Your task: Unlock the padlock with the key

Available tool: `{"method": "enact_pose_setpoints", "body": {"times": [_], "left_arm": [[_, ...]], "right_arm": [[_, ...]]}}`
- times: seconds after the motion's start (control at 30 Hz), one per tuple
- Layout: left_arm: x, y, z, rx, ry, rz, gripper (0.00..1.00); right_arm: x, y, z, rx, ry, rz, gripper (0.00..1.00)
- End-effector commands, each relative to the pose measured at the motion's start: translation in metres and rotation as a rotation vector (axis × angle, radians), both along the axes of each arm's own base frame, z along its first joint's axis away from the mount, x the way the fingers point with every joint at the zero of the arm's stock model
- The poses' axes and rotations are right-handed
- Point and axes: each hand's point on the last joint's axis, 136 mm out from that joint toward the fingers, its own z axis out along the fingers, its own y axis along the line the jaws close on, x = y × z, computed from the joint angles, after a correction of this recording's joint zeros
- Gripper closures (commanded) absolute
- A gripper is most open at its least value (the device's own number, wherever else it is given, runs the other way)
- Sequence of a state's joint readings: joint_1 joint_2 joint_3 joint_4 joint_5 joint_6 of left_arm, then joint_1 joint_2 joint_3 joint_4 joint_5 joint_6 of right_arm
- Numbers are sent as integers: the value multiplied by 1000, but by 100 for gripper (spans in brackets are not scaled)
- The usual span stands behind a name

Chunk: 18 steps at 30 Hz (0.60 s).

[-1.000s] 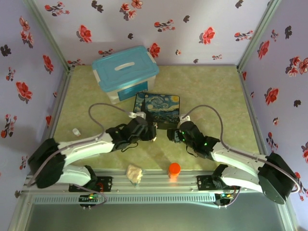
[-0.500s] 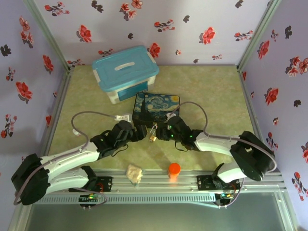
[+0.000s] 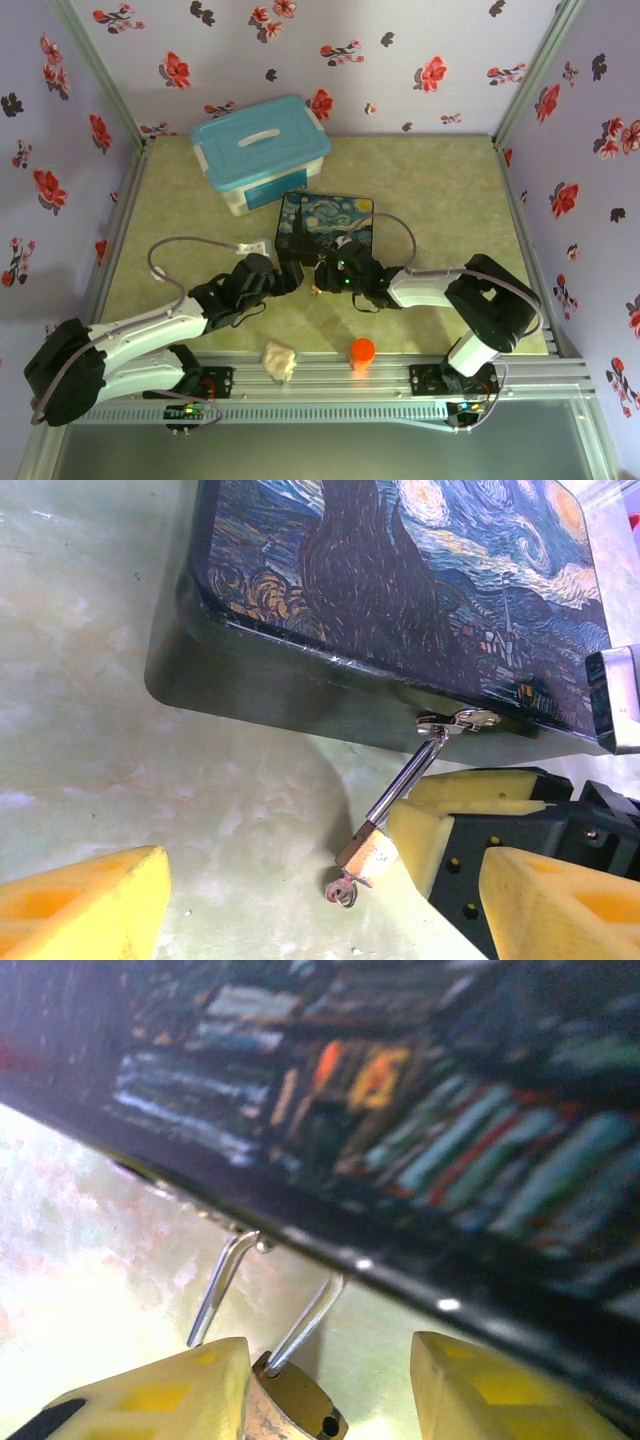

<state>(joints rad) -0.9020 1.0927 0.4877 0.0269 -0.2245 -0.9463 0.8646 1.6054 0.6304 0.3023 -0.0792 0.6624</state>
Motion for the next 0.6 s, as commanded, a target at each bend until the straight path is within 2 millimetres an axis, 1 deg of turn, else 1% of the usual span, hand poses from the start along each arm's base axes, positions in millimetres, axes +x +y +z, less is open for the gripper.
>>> {"method": "enact_pose_setpoints", "body": {"times": [0.0, 0.2, 0.3, 0.37, 0.57], "left_arm": [[3, 2, -6, -9, 13, 26, 19], [4, 2, -8, -3, 14, 27, 19], [4, 3, -9, -2, 17, 33, 19], [4, 4, -10, -2, 20, 37, 19], [4, 7, -13, 0, 27, 49, 19]], "right_arm": [[-1, 8, 1, -6, -18, 27, 55], [0, 15, -3, -10, -18, 48, 54], [-1, 13, -12, -116, -20, 59, 55], [-6, 14, -18, -170, -20, 89, 55], [-16, 13, -33, -200, 7, 102, 60]]}}
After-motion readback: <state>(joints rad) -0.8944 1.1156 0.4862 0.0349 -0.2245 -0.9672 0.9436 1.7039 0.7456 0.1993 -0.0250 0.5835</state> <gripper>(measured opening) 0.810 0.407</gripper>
